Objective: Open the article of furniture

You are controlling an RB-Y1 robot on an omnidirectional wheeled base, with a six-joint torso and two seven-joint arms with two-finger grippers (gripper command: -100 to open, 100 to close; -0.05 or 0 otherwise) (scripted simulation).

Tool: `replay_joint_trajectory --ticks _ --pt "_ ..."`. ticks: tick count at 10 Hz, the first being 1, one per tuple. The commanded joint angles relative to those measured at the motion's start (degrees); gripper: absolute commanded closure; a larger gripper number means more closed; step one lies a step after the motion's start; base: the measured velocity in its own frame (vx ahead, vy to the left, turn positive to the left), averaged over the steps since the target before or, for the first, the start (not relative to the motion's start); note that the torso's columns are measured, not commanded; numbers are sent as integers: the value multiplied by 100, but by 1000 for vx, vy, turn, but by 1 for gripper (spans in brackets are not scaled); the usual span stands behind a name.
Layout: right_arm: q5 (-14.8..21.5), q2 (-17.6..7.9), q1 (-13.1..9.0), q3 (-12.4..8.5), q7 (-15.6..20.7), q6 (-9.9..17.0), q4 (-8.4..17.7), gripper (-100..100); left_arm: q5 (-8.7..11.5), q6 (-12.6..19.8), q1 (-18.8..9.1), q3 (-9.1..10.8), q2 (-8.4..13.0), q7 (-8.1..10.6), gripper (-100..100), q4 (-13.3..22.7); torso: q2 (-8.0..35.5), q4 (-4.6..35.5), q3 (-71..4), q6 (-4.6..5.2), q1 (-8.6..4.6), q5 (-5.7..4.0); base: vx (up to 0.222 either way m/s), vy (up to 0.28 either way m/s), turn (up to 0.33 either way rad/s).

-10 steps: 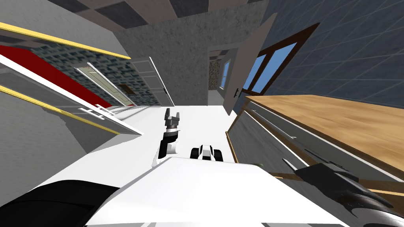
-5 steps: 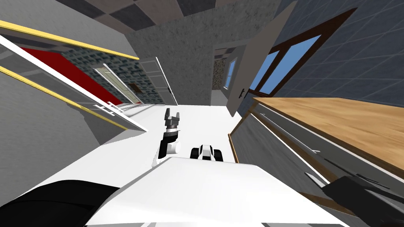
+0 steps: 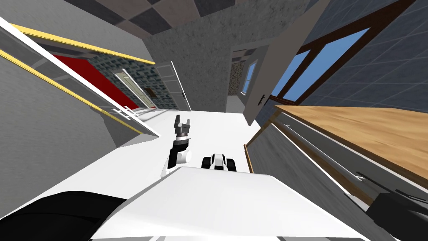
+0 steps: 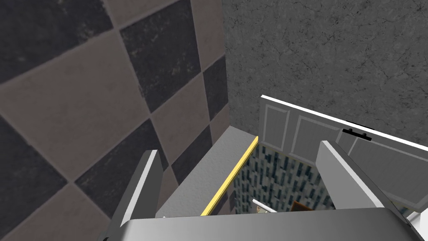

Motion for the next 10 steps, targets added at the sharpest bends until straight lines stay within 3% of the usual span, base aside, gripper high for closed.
replay_joint_trajectory --ticks 1,3,4,5,7,10 --pt "89 102 69 -67 20 -3 -299 -100 0 0 0 0 0 0 0 0 2 1 2 0 0 0 3 -6 22" --pt "56 50 -1 -29 111 38 -73 -100 0 0 0 0 0 0 0 0 -3 0 -1 0 -2 -1 27 -8 44" --pt "93 78 18 -24 64 16 -160 -100 0 0 0 0 0 0 0 0 -21 -5 -11 -2 -9 -3 35 -12 26" --pt "103 77 10 -18 66 20 -150 100 0 0 0 0 0 0 0 0 -13 -5 -10 1 -5 -1 0 0 0" --pt "88 84 39 -40 35 25 -190 100 0 0 0 -1 -1 0 0 0 -15 -16 15 7 -5 -46 35 108 10" --pt "68 94 81 -73 -11 33 -248 100 0 0 0 -2 -2 0 0 0 0 -9 16 10 -22 -38 22 218 4"
